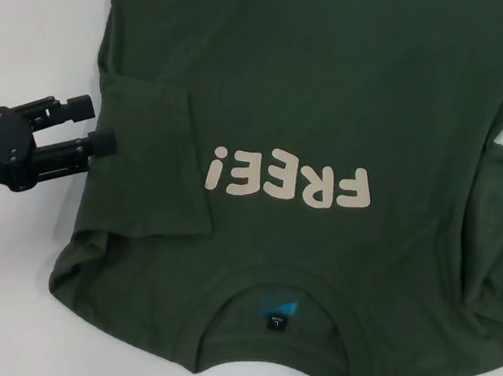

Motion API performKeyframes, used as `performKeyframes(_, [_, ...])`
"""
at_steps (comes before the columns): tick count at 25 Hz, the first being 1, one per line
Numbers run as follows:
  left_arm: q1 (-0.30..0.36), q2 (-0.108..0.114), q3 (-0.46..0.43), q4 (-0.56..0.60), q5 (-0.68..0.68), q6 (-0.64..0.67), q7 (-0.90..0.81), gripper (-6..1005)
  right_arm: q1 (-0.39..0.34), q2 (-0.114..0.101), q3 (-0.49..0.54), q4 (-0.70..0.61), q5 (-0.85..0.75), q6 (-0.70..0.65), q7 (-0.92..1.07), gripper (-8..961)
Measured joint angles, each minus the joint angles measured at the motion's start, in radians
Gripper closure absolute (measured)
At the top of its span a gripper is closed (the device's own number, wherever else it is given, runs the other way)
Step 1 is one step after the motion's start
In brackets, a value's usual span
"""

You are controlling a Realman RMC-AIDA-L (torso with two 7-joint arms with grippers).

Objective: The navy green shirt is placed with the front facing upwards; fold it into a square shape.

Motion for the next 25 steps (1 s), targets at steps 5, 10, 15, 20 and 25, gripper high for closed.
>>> performKeyframes(5, [-0.003, 0.000, -0.001, 0.002, 0.000, -0.001, 0.000, 219, 0.009, 0.000, -0.005, 0.027, 0.000, 0.013, -0.004, 272])
performKeyframes(10, [-0.004, 0.000, 0.000, 0.002, 0.000, -0.001, 0.000, 219, 0.014, 0.000, -0.006, 0.037, 0.000, 0.021, -0.006, 272])
performKeyframes(15, [-0.004, 0.000, 0.002, 0.001, 0.000, -0.002, 0.000, 219, 0.021, 0.001, -0.008, 0.055, 0.000, 0.030, -0.015, 273])
performKeyframes(20, [-0.004, 0.000, 0.001, 0.001, 0.000, -0.002, 0.000, 218, 0.027, 0.004, -0.020, 0.064, 0.000, 0.034, -0.023, 273])
performKeyframes(25, [-0.004, 0.000, 0.000, 0.001, 0.000, -0.002, 0.000, 218, 0.030, 0.006, -0.045, 0.065, 0.000, 0.035, -0.024, 273])
